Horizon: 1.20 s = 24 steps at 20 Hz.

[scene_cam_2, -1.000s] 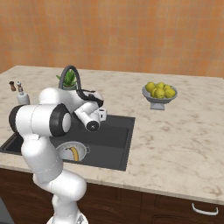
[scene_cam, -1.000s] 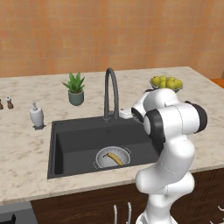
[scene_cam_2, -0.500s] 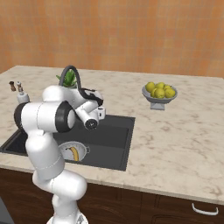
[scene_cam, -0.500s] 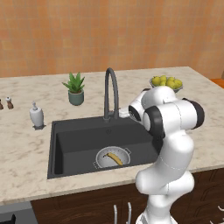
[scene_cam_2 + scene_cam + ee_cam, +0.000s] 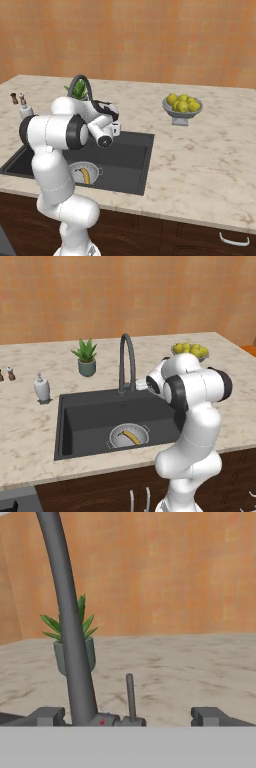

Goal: Put the colander in the sink, put the banana in the colander, and turn on the sink faucet and pour water over the colander.

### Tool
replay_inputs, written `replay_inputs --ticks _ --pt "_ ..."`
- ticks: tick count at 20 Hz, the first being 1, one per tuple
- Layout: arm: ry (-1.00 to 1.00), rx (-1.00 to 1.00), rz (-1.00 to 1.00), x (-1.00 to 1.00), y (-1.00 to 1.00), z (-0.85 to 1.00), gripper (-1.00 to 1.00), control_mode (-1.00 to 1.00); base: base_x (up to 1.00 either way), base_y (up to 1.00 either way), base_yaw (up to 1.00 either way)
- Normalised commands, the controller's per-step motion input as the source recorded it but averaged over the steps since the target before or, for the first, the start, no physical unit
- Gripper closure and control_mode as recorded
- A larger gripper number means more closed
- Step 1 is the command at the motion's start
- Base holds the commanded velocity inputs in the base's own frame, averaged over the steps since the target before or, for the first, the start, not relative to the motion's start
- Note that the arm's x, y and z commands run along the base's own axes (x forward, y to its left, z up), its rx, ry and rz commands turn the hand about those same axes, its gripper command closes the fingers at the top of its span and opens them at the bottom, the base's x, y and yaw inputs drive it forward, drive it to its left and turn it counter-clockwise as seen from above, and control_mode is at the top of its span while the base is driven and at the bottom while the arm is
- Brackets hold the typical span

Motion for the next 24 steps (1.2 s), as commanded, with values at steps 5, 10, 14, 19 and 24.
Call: replay_inputs --ticks 5,10,14,19,24 --pt "0.00 0.00 0.00 0.11 0.00 -0.07 -1.00 -1.00 0.00 0.00 0.00" --pt "0.00 0.00 0.00 0.19 0.02 -0.06 -1.00 -1.00 0.00 0.00 0.00" --pt "0.00 0.00 0.00 0.33 0.15 -0.05 -1.00 -1.00 0.00 0.00 0.00" --pt "0.00 0.00 0.00 0.28 0.17 -0.08 -1.00 -1.00 0.00 0.00 0.00" --pt "0.00 0.00 0.00 0.26 0.04 -0.10 -1.00 -1.00 0.00 0.00 0.00"
